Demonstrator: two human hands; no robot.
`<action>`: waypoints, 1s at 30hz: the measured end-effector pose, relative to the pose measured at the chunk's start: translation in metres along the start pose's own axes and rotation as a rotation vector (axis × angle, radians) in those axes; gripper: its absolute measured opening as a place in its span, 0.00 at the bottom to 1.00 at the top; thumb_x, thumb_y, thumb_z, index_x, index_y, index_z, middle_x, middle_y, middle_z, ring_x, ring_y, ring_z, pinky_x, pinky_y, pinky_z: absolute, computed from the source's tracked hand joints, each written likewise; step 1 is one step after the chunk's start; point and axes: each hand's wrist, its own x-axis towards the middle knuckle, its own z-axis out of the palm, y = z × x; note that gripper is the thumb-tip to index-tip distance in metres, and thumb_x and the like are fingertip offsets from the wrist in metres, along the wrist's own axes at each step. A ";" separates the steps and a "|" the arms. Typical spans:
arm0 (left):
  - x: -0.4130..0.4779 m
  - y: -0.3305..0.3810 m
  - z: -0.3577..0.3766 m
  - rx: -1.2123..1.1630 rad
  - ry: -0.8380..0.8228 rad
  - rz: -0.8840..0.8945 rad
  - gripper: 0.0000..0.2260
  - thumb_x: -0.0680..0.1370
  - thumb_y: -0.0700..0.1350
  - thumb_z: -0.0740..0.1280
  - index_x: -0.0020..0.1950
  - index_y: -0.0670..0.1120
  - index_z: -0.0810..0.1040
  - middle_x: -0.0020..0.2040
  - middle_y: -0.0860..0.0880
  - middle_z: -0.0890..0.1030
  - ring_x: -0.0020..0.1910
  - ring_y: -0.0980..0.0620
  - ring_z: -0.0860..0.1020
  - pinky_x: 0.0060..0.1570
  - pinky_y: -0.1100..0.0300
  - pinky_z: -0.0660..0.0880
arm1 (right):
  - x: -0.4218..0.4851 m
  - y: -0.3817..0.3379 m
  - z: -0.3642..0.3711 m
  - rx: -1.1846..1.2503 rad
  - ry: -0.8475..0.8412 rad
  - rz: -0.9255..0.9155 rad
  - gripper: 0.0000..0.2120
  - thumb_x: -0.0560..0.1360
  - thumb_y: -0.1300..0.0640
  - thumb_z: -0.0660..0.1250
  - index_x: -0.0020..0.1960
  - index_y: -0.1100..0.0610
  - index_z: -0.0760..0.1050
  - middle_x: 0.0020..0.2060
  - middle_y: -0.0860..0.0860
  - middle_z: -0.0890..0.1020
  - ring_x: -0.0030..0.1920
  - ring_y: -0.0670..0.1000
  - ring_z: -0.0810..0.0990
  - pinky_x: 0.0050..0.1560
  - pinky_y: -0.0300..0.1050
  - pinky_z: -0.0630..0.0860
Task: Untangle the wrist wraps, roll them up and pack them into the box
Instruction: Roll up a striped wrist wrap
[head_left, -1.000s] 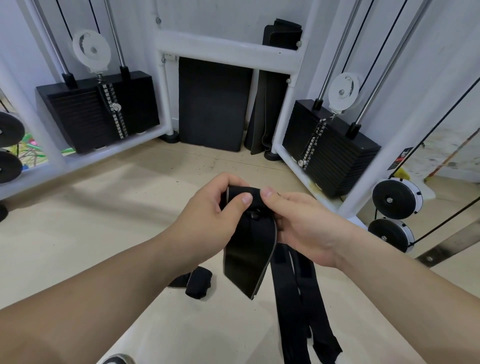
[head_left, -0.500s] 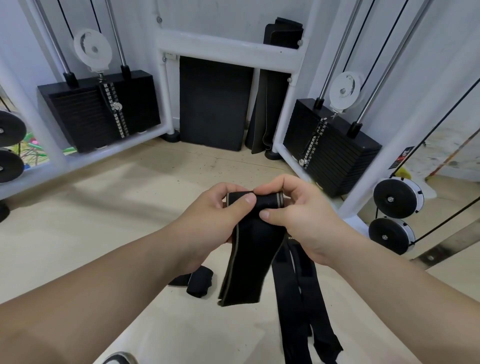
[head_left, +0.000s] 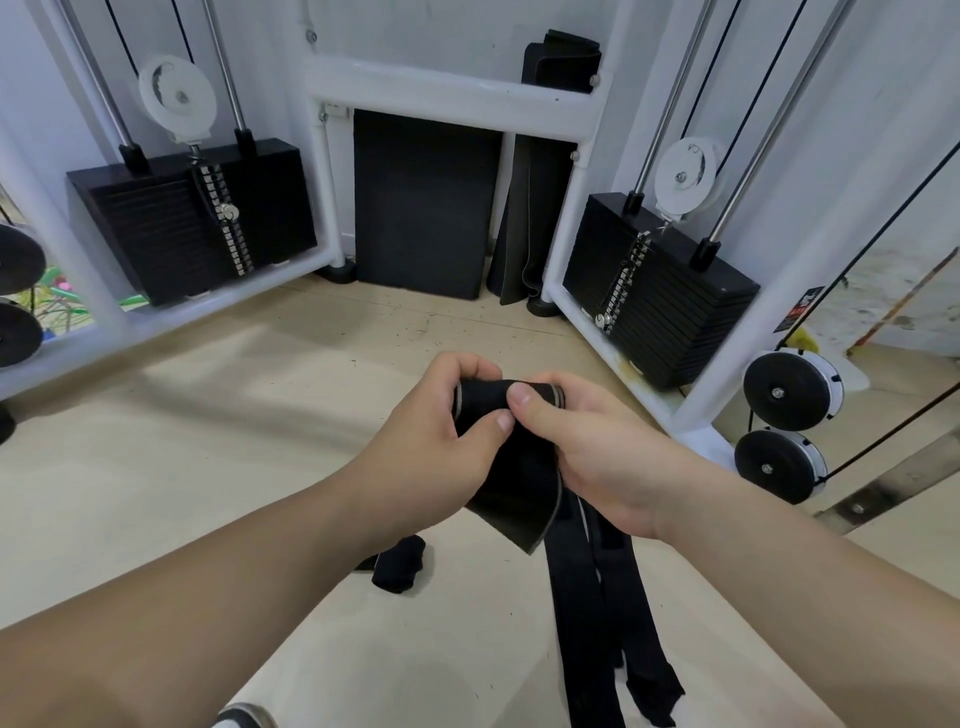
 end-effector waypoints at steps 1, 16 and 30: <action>0.000 0.000 0.001 -0.005 -0.016 -0.014 0.09 0.84 0.46 0.67 0.62 0.57 0.73 0.51 0.53 0.82 0.42 0.64 0.80 0.38 0.69 0.75 | -0.001 -0.001 0.000 -0.006 0.009 -0.008 0.12 0.84 0.52 0.69 0.64 0.57 0.78 0.62 0.64 0.84 0.63 0.62 0.84 0.70 0.65 0.78; -0.001 0.010 0.000 -0.192 -0.049 -0.146 0.17 0.81 0.43 0.70 0.67 0.59 0.73 0.59 0.50 0.82 0.53 0.54 0.84 0.45 0.60 0.79 | -0.013 -0.009 0.008 0.044 0.083 -0.043 0.06 0.84 0.60 0.67 0.60 0.54 0.79 0.55 0.60 0.86 0.61 0.65 0.85 0.65 0.67 0.80; 0.006 0.007 -0.003 -0.155 0.033 -0.213 0.07 0.84 0.57 0.65 0.59 0.56 0.78 0.53 0.51 0.86 0.55 0.50 0.85 0.60 0.46 0.82 | -0.009 -0.015 0.003 -0.036 -0.029 -0.080 0.14 0.81 0.63 0.70 0.63 0.48 0.77 0.52 0.55 0.87 0.54 0.56 0.87 0.62 0.59 0.82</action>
